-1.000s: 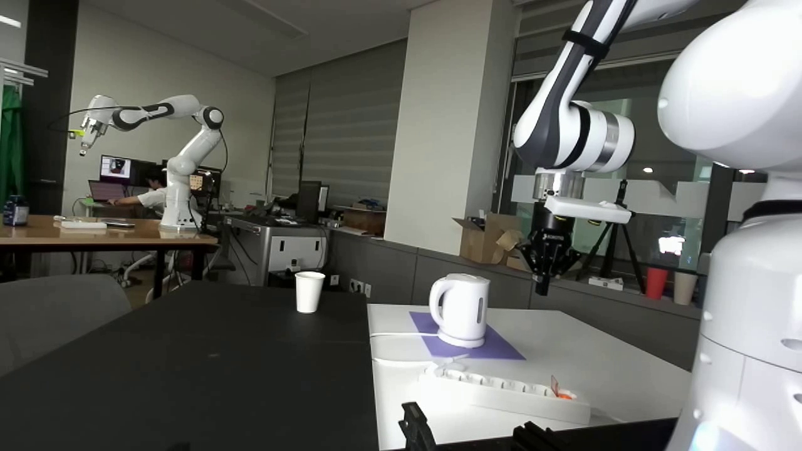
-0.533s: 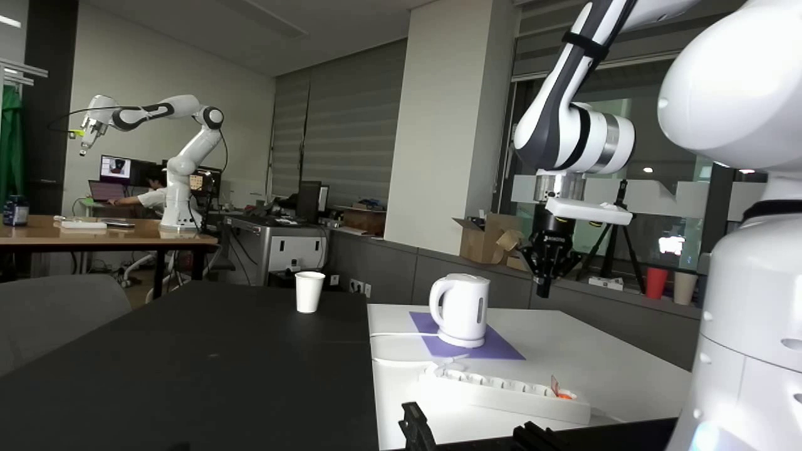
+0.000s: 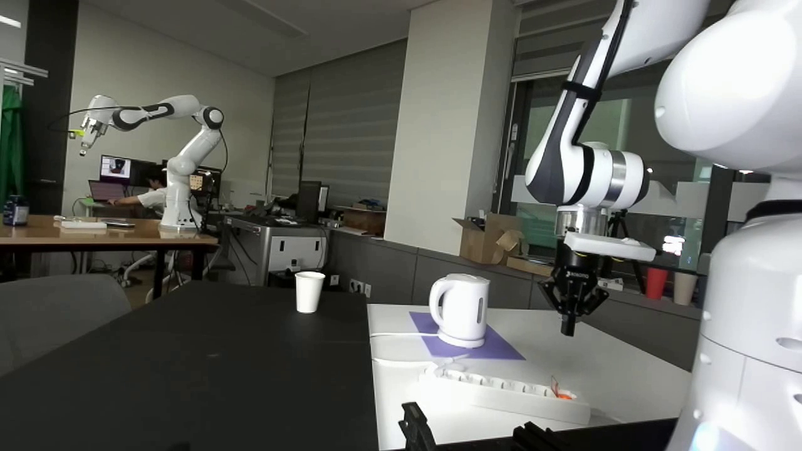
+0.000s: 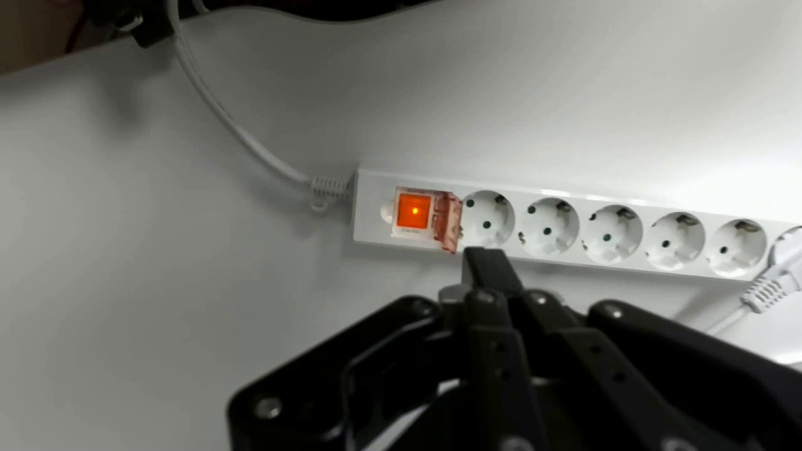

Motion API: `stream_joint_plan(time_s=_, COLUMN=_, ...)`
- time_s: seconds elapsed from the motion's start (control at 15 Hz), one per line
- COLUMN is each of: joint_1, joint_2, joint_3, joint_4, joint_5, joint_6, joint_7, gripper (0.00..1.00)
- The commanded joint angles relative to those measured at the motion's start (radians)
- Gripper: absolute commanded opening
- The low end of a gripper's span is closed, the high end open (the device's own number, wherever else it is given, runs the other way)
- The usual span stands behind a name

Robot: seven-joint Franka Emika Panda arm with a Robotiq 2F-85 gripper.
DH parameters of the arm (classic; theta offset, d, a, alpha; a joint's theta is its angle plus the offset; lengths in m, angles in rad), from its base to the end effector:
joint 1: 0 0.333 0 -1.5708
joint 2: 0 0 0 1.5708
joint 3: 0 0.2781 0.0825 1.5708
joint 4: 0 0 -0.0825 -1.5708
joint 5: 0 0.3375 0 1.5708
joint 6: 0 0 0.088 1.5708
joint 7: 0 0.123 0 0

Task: Push down on the button on the adaptor and flip the switch on the electric kettle.

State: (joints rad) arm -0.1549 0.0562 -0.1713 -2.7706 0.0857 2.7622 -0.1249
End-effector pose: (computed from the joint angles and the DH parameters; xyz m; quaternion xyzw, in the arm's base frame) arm 0.3404 -0.1198 0.1825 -0.9895 0.1404 0.0287 0.0166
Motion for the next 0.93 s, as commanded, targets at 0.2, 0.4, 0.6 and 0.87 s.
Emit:
stream_joint_plan(time_s=0.2, joint_1=-0.084, joint_2=0.188, joint_3=0.048, joint_4=0.093, joint_5=0.161, joint_6=0.06, joint_7=-0.097, gripper=0.0)
stream_joint_plan(time_s=0.4, joint_1=-0.121, joint_2=0.255, joint_3=0.087, joint_4=0.13, joint_5=0.246, joint_6=0.095, joint_7=-0.155, gripper=0.0)
stream_joint_plan(time_s=0.6, joint_1=-0.129, joint_2=0.318, joint_3=0.091, joint_4=0.16, joint_5=0.256, joint_6=0.103, joint_7=-0.164, gripper=0.0)
stream_joint_plan(time_s=0.87, joint_1=-0.17, joint_2=0.38, joint_3=0.123, joint_4=0.184, joint_5=0.204, joint_6=0.104, joint_7=-0.127, gripper=0.0)
